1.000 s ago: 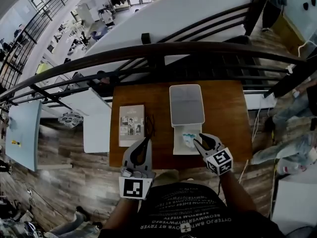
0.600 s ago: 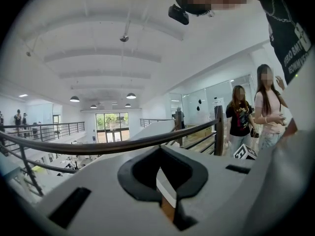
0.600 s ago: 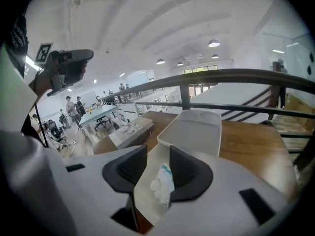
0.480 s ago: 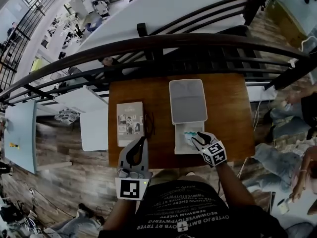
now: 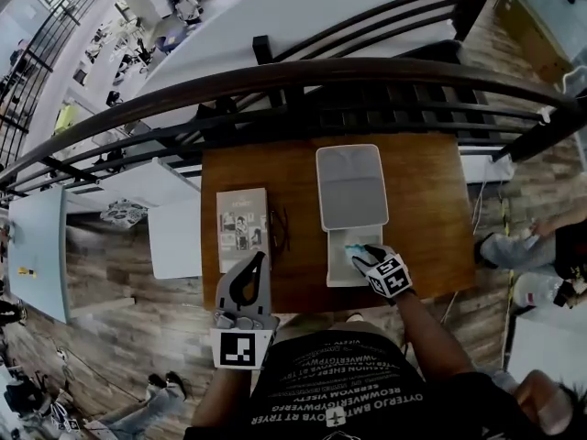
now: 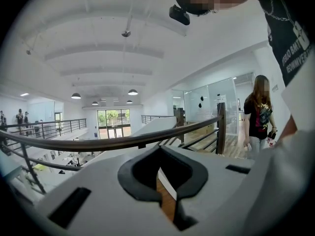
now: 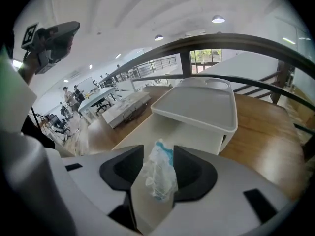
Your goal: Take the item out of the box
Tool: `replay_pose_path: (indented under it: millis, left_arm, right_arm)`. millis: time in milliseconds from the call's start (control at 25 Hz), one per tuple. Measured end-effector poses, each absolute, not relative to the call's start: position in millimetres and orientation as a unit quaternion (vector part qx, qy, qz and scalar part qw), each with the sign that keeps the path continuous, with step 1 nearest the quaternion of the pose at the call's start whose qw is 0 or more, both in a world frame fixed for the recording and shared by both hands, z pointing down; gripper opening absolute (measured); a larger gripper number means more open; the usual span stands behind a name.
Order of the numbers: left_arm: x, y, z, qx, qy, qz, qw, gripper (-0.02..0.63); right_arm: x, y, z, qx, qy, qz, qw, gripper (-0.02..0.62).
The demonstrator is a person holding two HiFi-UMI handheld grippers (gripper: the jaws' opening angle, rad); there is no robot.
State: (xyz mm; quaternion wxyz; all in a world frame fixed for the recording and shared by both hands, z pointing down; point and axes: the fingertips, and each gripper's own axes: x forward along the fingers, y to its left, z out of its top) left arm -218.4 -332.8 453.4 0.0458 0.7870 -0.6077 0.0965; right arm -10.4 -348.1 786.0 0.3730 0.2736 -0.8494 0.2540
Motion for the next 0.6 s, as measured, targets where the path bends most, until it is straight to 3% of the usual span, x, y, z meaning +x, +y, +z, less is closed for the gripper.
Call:
replay_pose_path:
  millis: [360,600]
  left_arm:
    - [-215,-343,457,0.791,-0.602,0.097,0.049,0.006]
    - [-211,-343,459,0.793,-0.6,0.096,0.052,0.006]
  right_arm:
    - [-9,-346,817,0.258,-0.824,0.235,0.447,0.205]
    - [-7,-344,829,0.256,-0.806,0.228,0.482,0.177]
